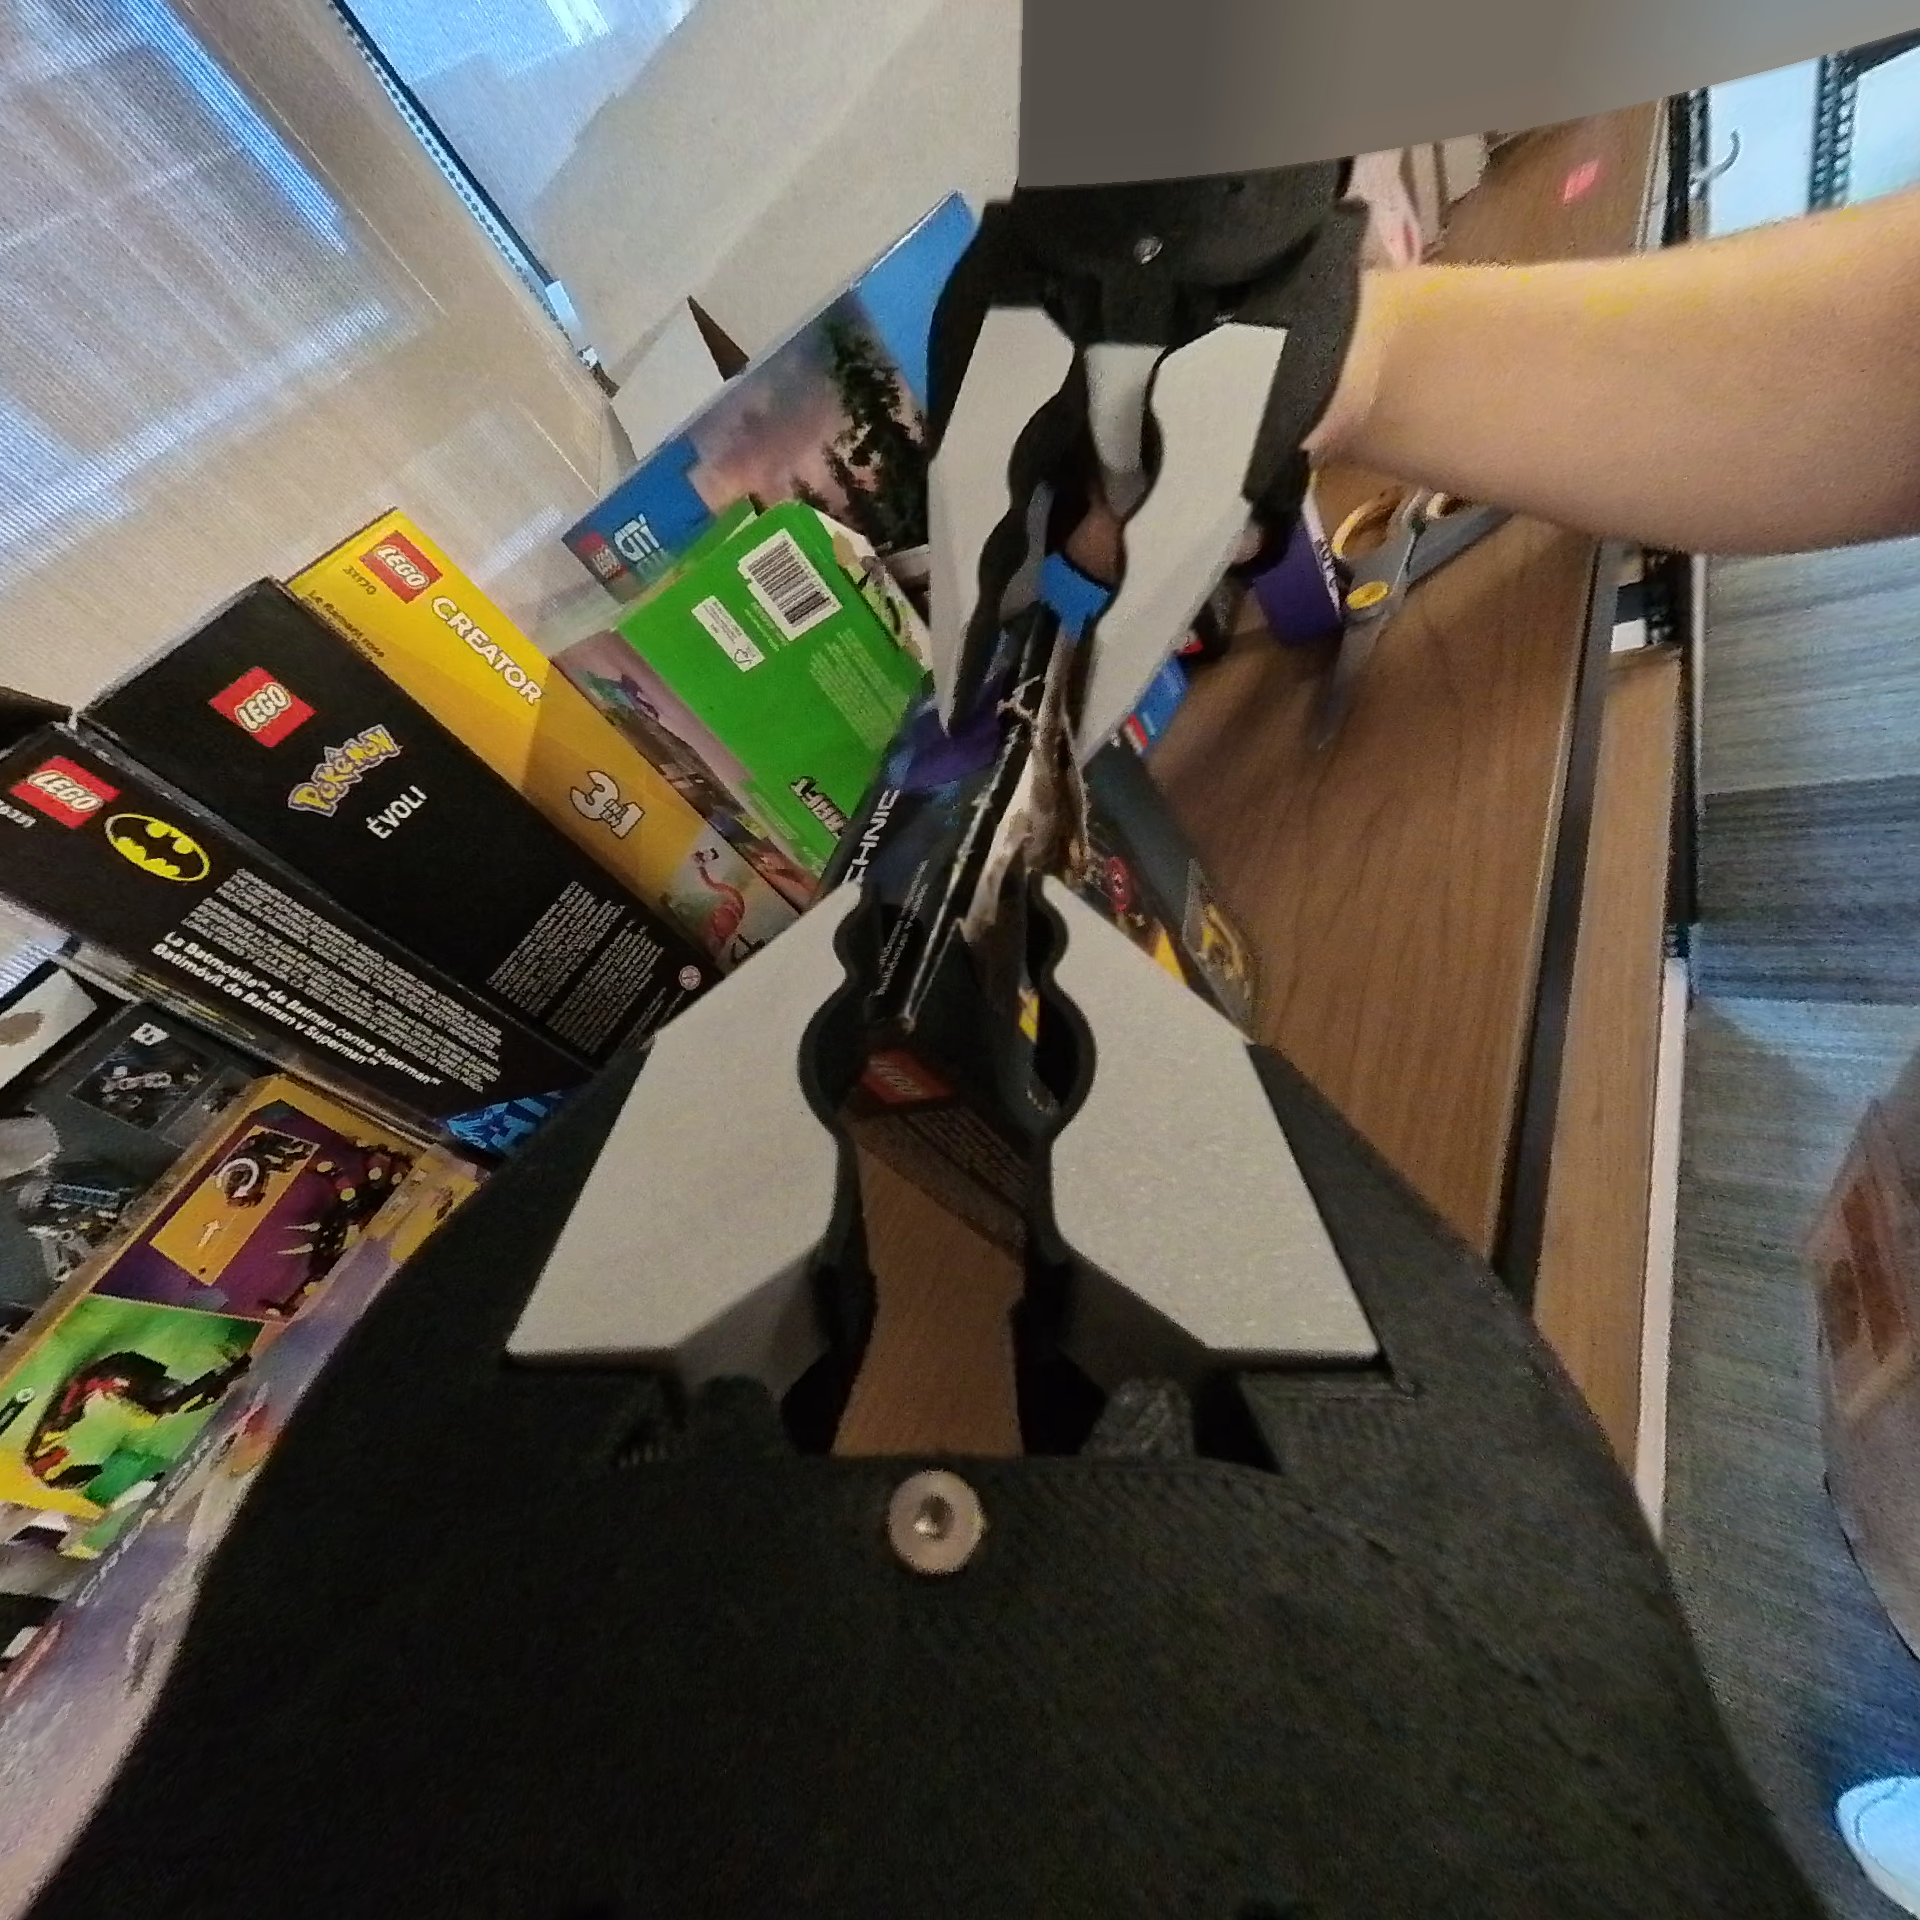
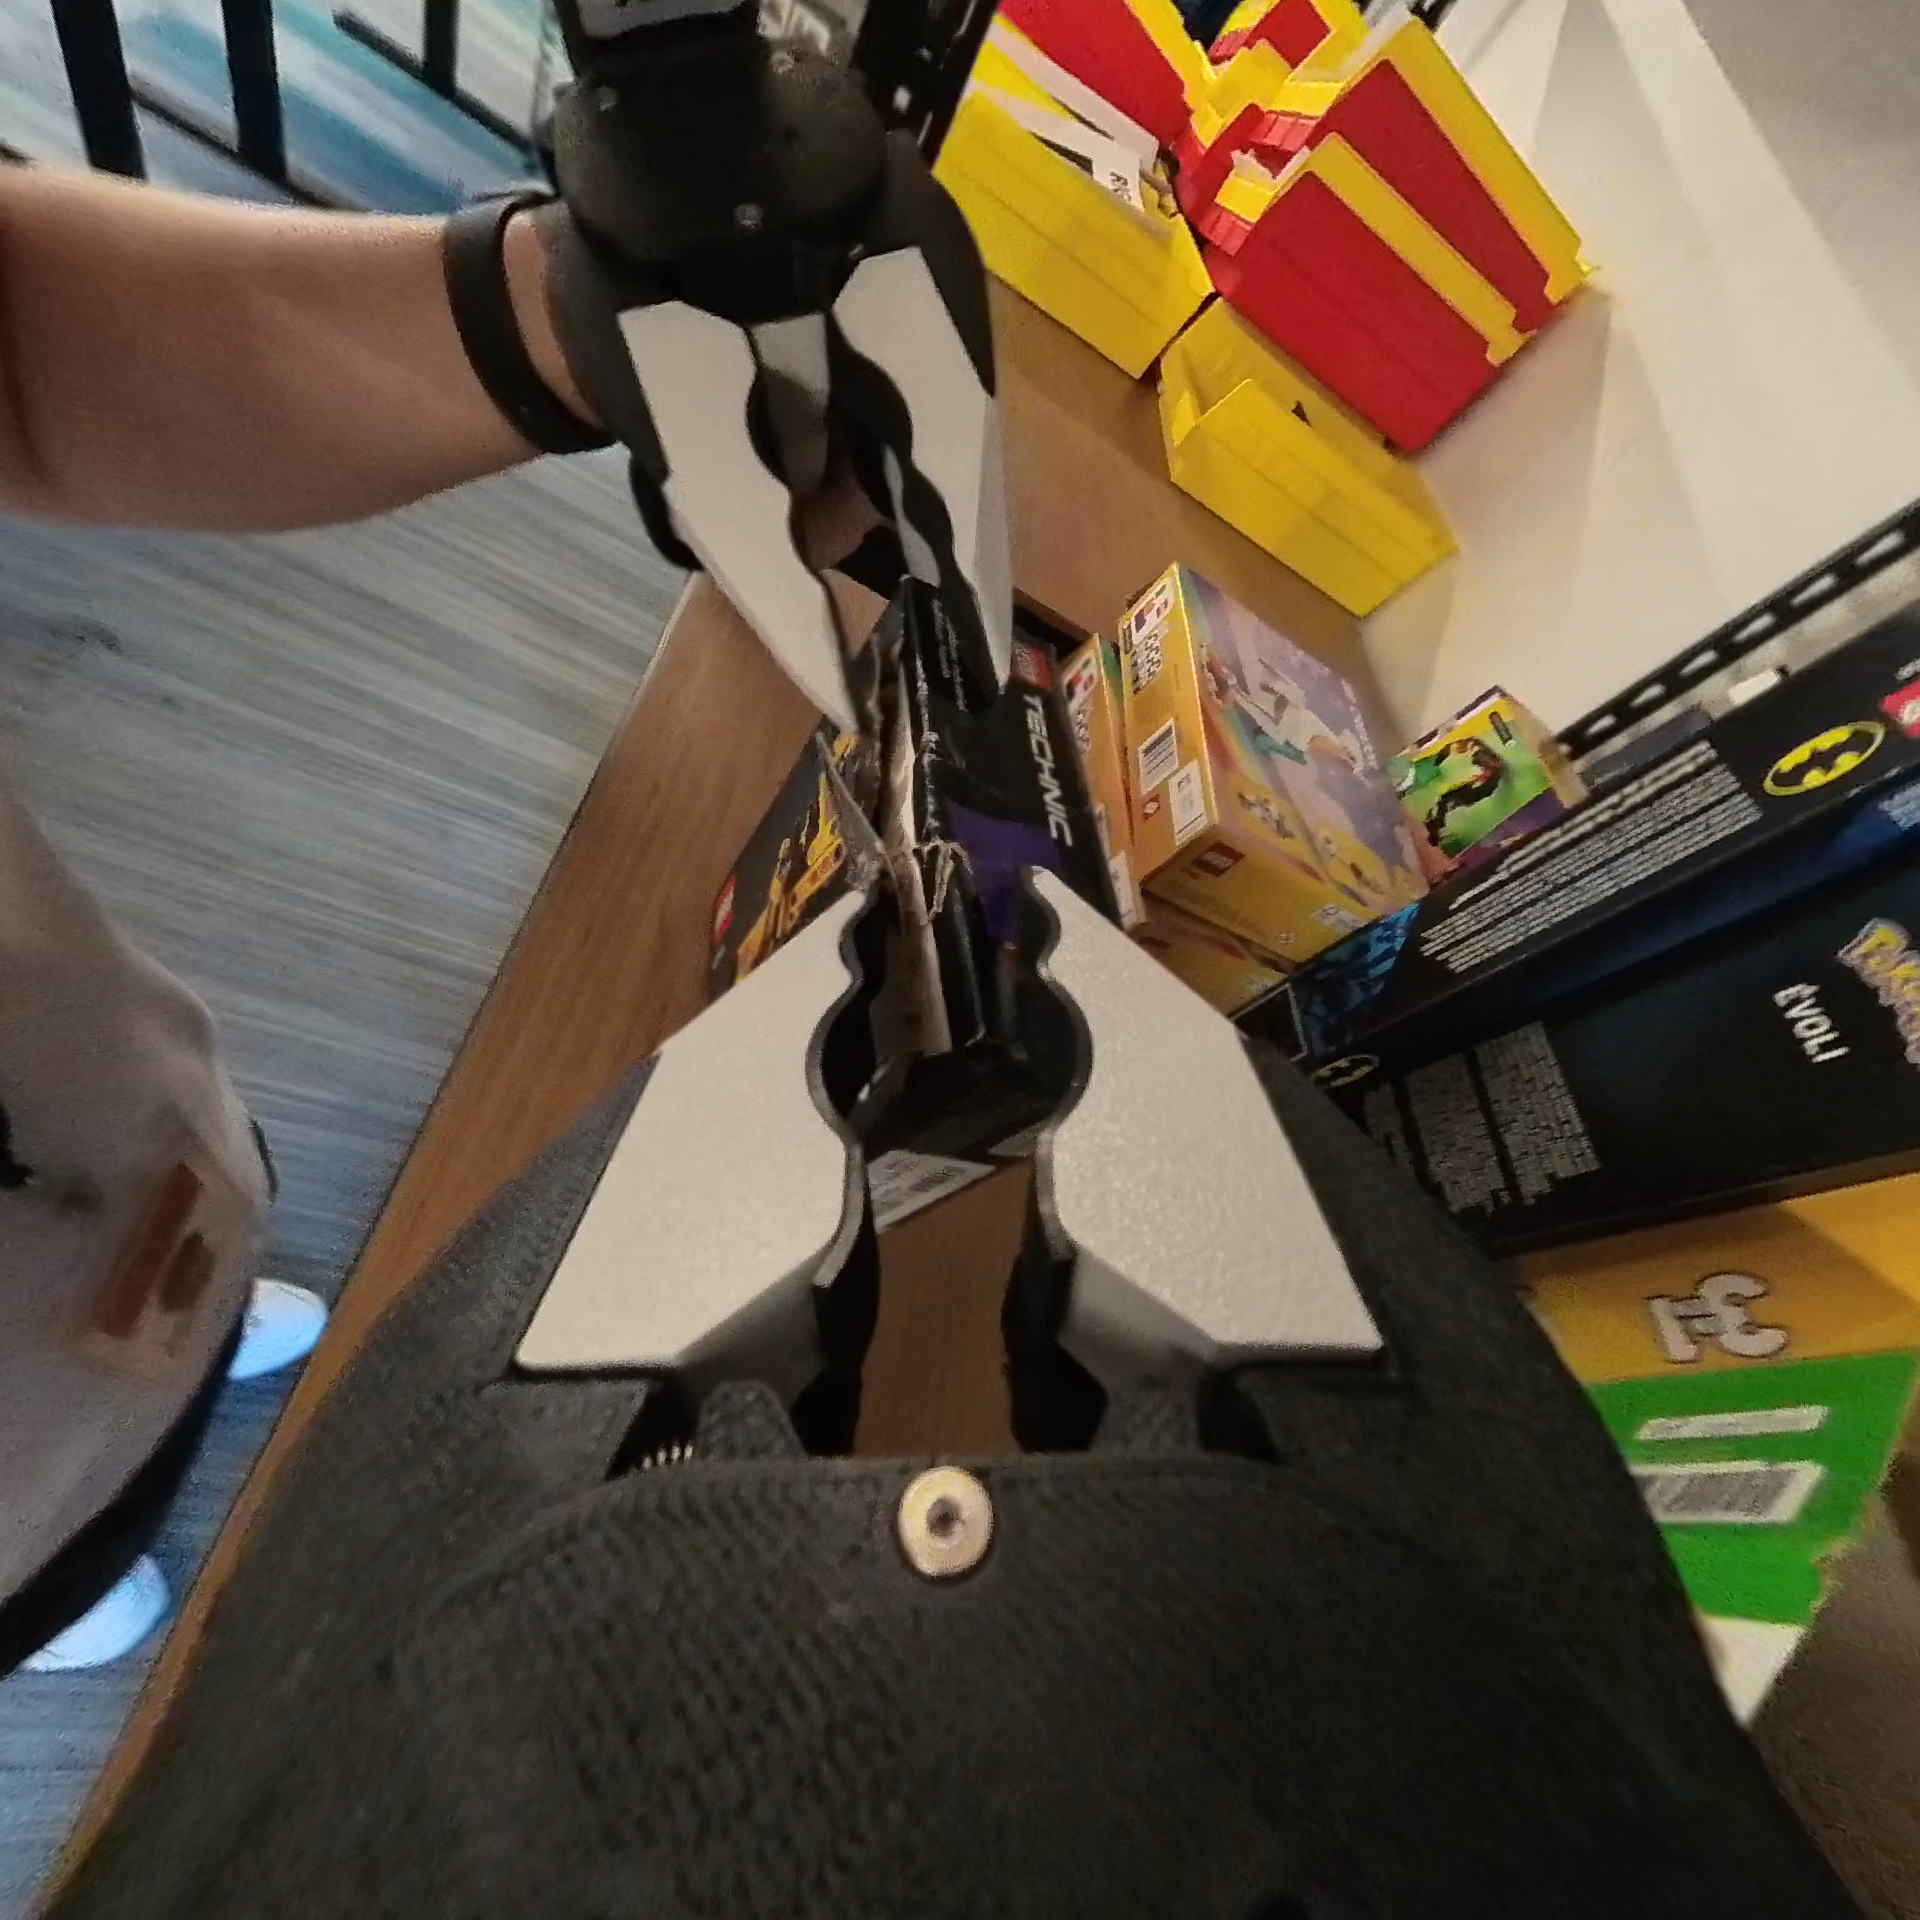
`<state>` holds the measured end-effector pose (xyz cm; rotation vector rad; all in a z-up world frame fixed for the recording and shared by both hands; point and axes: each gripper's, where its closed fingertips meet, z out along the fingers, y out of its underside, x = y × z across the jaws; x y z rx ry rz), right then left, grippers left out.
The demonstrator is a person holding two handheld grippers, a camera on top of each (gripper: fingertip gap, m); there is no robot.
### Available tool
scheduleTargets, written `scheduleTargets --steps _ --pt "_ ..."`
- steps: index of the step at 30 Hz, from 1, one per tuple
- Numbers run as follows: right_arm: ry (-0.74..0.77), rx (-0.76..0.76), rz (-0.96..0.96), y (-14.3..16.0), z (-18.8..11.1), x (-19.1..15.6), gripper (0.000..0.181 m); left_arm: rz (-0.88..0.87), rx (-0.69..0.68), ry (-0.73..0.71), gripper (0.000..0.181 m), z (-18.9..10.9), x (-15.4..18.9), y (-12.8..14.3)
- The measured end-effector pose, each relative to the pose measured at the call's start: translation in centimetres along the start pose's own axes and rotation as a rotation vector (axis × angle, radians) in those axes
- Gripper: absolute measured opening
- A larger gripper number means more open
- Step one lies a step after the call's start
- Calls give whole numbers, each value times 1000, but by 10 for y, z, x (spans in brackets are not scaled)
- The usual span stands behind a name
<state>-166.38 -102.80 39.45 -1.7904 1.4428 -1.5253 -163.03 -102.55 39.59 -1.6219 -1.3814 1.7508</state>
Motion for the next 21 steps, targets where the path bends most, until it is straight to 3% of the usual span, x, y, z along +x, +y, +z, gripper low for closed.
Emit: scheduleTargets --steps 8,11,15,21 --pt "3 16 104 3 2 6 23 28 -39 -12 39 12 8 -8" --pt "26 39 64 1 1 4 26 67 -74 -88 36 18 -2 -3" --pt "77 66 -52 -7 -9 -1 27 44 -72 -87 36 16 -2 0" --pt "126 79 -94 -4 -12 -7 13 -2 -30 -83 26 13 -3 -2"
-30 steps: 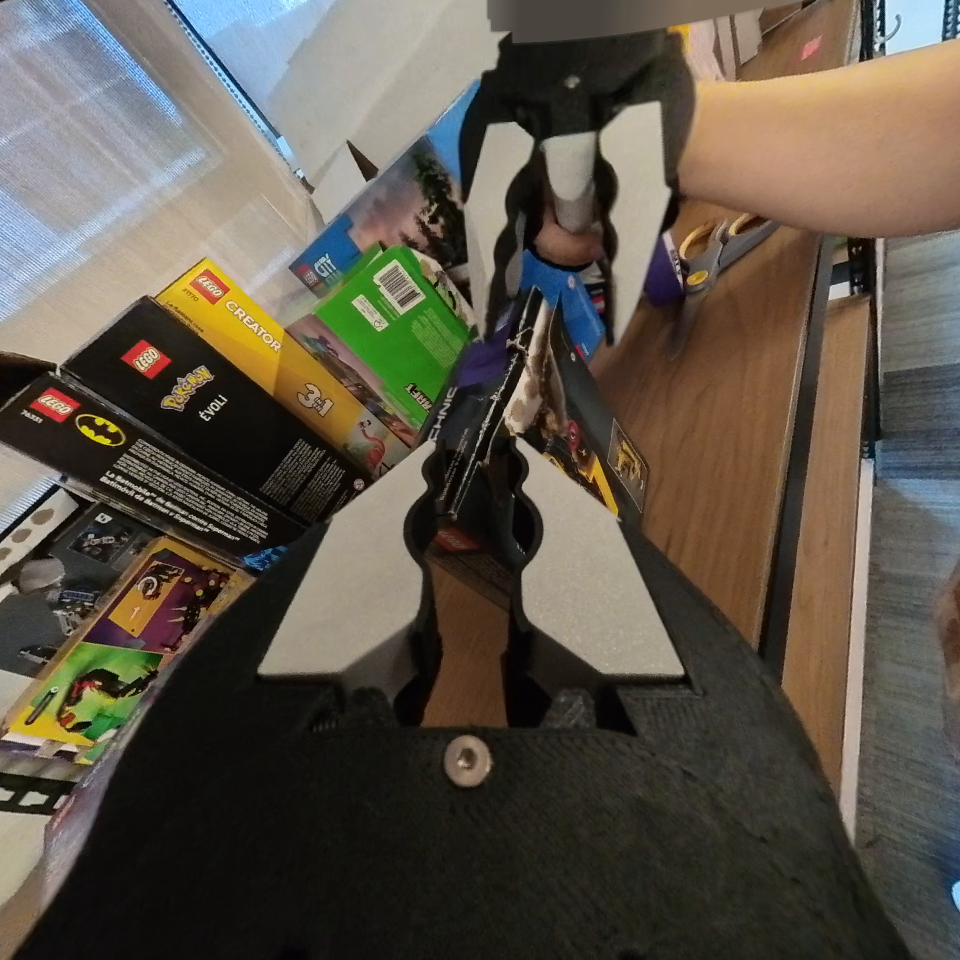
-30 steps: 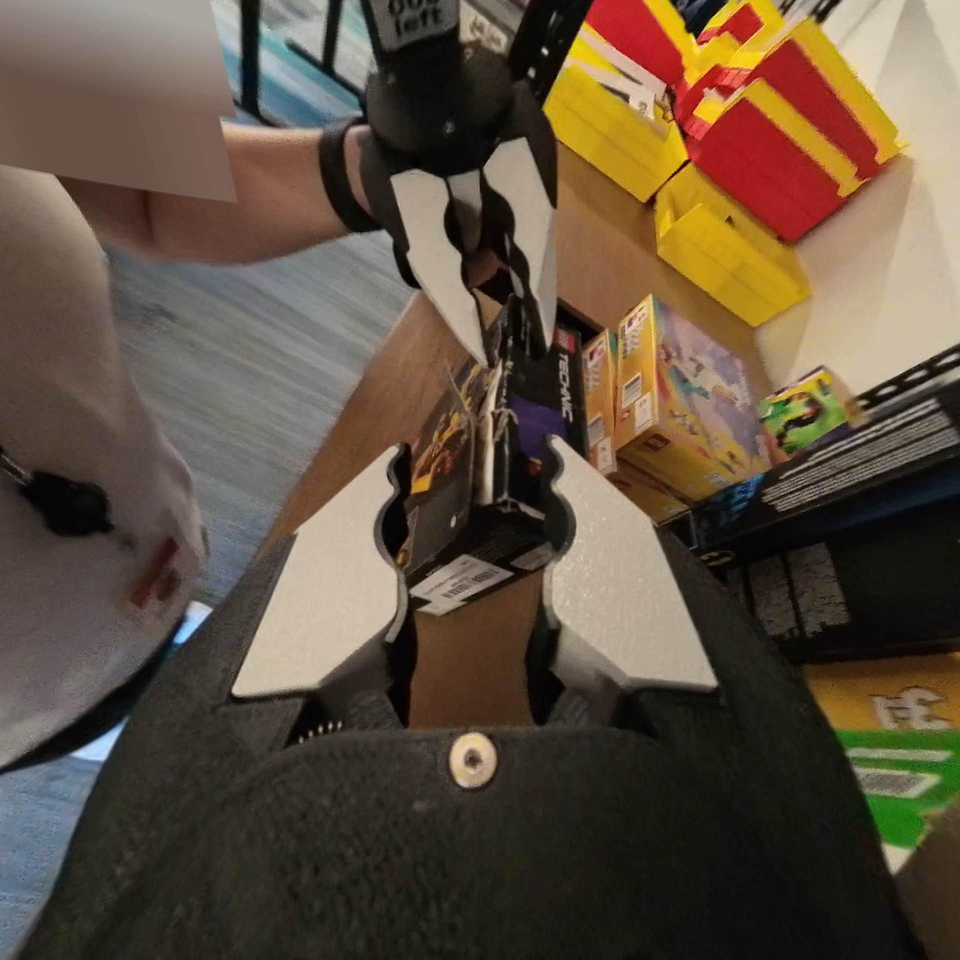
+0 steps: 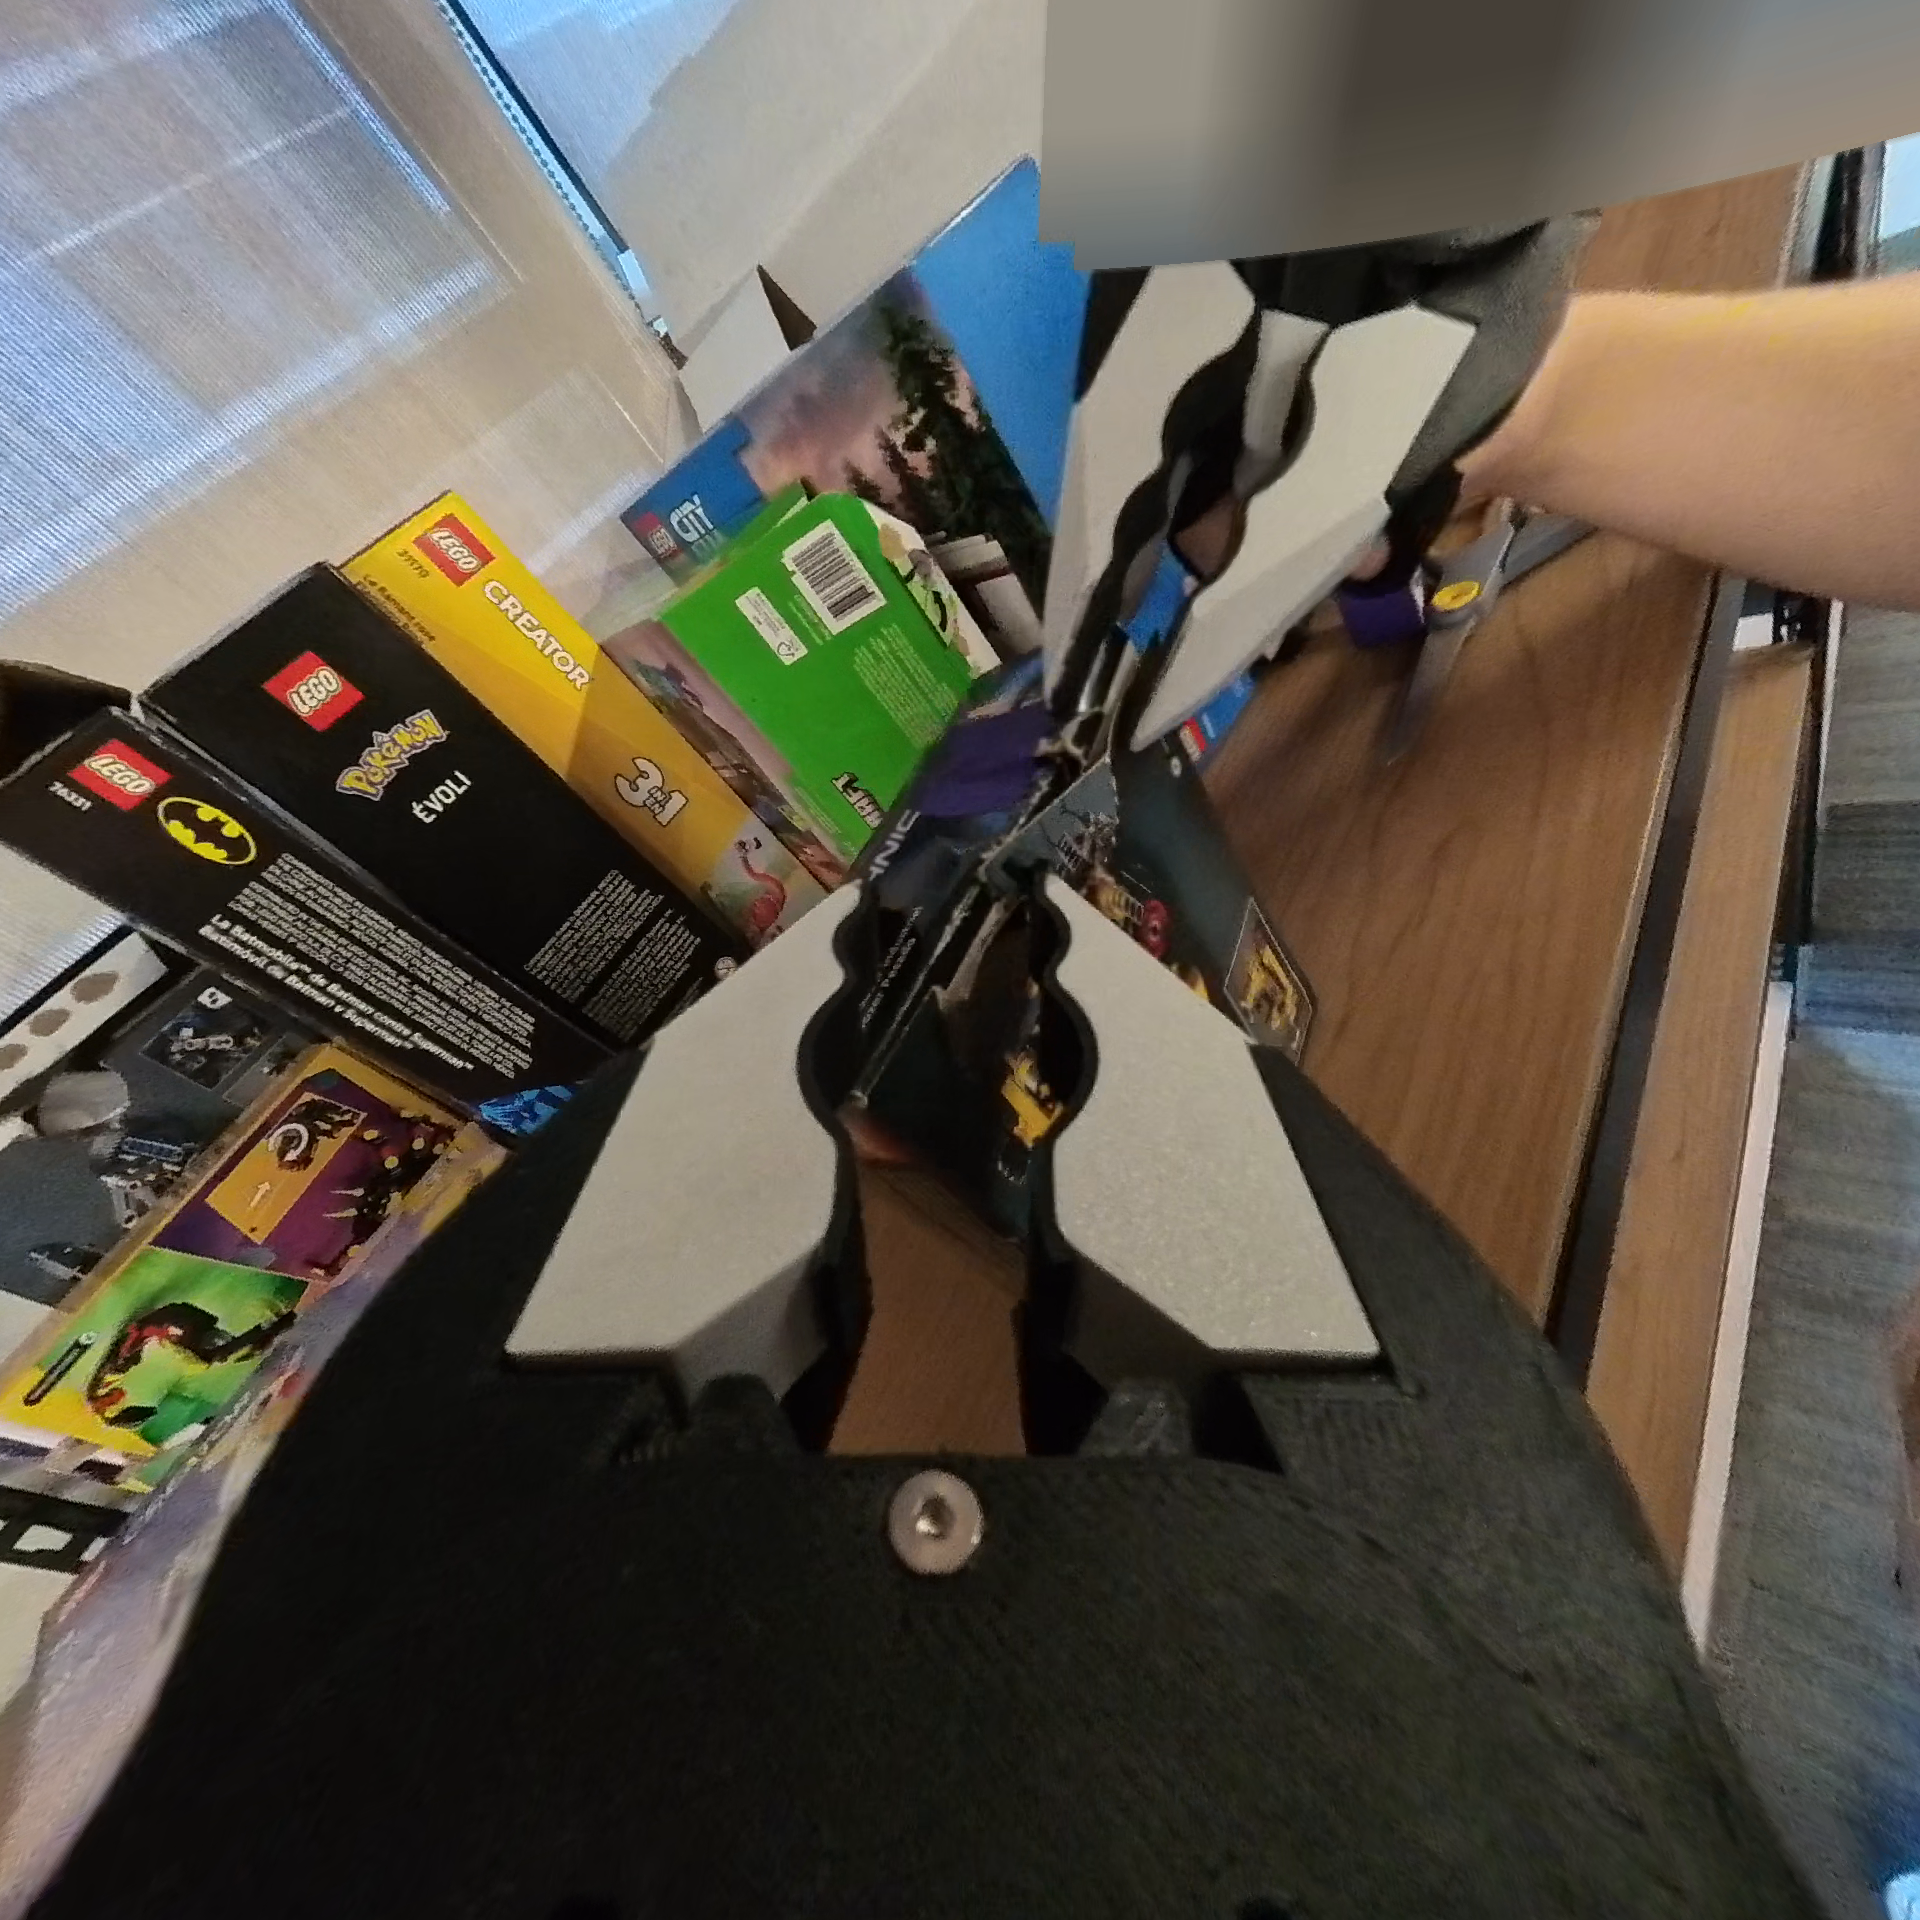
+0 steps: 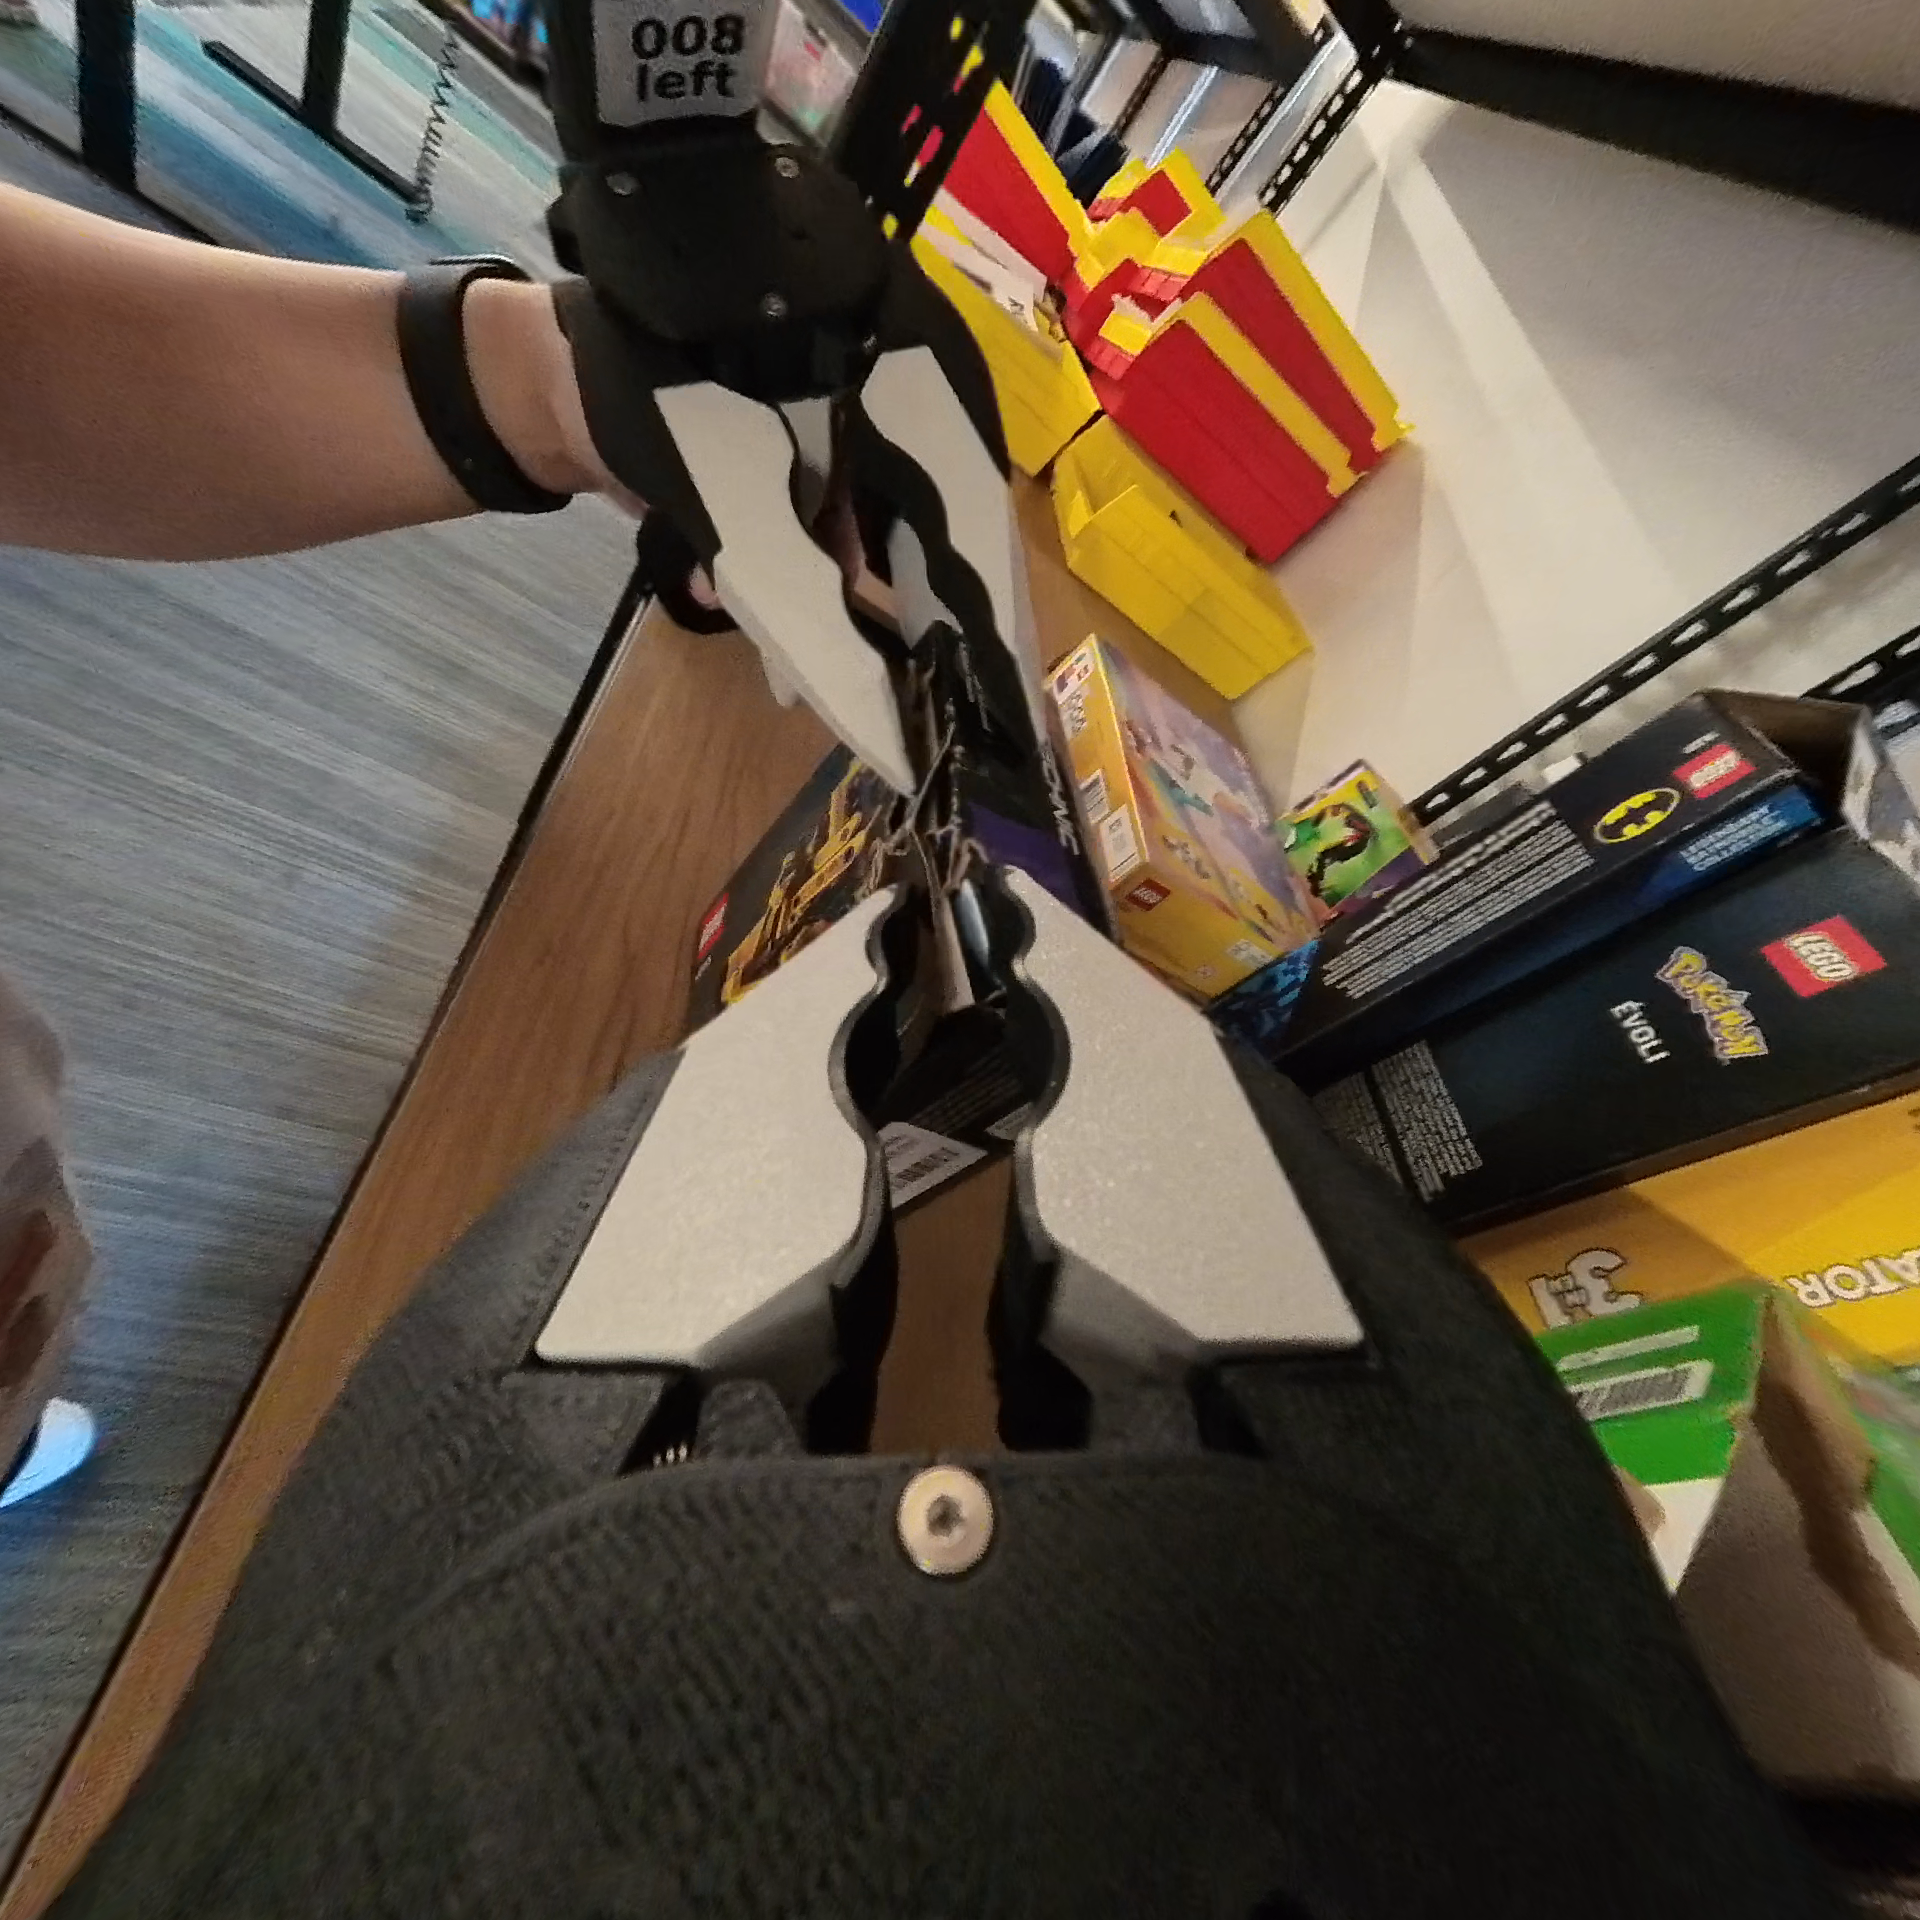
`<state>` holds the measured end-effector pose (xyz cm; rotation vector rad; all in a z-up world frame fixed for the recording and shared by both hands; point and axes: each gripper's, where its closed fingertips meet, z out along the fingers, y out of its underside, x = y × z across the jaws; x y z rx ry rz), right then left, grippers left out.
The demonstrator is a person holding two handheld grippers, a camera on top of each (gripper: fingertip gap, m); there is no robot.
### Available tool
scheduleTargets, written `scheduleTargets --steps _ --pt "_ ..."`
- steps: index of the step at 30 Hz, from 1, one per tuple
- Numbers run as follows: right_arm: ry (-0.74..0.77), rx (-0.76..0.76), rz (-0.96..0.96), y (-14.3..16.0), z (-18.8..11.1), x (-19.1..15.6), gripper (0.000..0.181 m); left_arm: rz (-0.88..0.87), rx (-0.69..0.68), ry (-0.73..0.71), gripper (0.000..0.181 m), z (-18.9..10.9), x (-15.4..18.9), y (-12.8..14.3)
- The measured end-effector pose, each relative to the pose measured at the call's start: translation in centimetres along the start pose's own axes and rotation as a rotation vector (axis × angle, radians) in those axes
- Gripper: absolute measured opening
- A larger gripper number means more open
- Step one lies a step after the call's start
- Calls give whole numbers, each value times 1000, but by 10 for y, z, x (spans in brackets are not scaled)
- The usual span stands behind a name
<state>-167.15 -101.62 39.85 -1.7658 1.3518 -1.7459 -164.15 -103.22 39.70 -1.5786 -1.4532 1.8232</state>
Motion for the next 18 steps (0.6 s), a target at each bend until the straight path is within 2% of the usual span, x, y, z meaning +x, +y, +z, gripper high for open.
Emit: scheduleTargets --steps 7,9,11,14,18 --pt "29 41 20 -7 -10 5 23 25 -8 -4 34 -1 1 1" --pt "28 34 54 -5 -16 10 20 36 -12 -3 37 -3 2 1" --pt "-6 -8 98 6 -15 8 24 24 2 11 42 -4 5 -5" --pt "-15 12 92 4 -13 5 28 26 30 14 42 -2 9 -21" --pt "32 3 29 4 -12 10 27 113 -47 -25 44 14 10 -22"
